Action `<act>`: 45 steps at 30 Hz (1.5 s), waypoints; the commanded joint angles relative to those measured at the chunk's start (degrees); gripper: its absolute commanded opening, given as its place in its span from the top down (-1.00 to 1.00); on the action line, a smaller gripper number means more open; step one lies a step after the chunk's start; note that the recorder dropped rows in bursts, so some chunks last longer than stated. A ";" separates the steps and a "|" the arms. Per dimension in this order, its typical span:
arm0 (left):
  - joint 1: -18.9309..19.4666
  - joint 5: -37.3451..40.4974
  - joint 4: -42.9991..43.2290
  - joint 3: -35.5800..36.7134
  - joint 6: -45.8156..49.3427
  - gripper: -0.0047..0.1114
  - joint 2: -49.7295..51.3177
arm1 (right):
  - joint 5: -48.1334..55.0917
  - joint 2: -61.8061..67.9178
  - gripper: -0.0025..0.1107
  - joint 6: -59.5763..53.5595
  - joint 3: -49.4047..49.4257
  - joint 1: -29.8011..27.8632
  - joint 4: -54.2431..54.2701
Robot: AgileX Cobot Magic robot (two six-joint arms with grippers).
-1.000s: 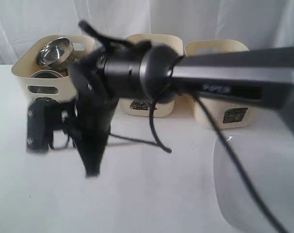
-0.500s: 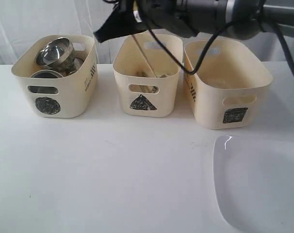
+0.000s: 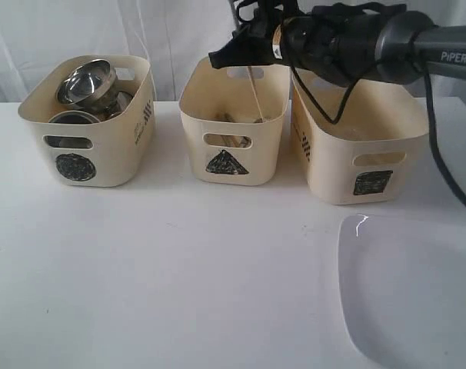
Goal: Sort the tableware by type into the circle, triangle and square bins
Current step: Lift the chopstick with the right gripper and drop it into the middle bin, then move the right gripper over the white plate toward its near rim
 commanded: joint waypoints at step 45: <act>-0.28 -0.09 -0.65 0.20 -0.15 0.92 -0.24 | 71.65 -22.11 0.80 -77.42 29.93 -53.29 68.93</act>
